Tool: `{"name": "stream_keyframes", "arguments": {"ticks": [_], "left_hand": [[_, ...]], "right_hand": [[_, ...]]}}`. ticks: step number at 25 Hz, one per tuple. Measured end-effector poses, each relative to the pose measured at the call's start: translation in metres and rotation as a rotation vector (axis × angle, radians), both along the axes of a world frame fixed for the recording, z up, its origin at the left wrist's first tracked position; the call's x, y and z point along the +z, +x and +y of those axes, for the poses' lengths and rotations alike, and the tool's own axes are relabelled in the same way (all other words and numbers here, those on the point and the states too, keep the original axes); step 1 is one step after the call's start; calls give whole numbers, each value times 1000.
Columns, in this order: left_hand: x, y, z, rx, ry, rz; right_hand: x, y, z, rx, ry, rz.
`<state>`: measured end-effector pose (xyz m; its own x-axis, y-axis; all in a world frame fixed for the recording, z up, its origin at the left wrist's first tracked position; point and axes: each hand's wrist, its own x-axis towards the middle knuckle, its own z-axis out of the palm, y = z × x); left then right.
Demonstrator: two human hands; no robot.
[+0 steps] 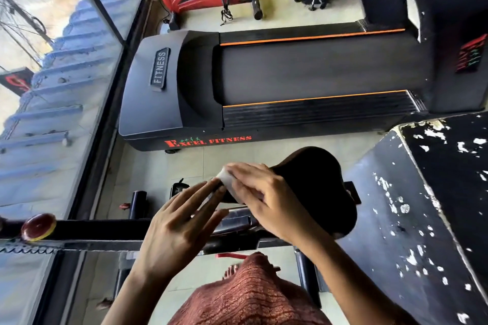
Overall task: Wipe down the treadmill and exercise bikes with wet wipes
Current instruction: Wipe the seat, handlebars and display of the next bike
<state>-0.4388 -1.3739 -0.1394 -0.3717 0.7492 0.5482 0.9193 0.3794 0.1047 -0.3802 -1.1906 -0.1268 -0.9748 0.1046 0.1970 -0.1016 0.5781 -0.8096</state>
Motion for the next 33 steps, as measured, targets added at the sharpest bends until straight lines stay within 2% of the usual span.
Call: {"name": "stream_keyframes", "arguments": {"ticks": [3,5,7,10,13,15,17,21,24,29,33], "left_hand": [[-3,-2,-2,-16,-1,7],[-3,-3,1,-28,0,28],[-2,-5,6,-24,35,9],[0,-9,10,-54,36,3],[-1,-11,6,-70,38,-4],[-1,-11,6,-65,44,4],[-2,-10,10,-67,36,31],[-2,-11,19,-107,32,45],[0,-11,16,-147,23,64],[-4,-8,18,-76,34,52],[0,-8,22,-81,39,64]], "right_hand": [[-29,37,21,-173,101,52],[-34,39,34,-322,138,-44],[-28,17,25,-362,104,-122],[-27,11,-18,-293,164,46],[-58,61,-4,-257,408,272],[-80,92,23,-307,605,291],[-89,101,31,-340,680,294],[-71,54,-3,-243,583,407],[-60,39,-9,-185,553,407],[-97,113,38,-286,710,325],[-83,73,11,-351,596,377]]}}
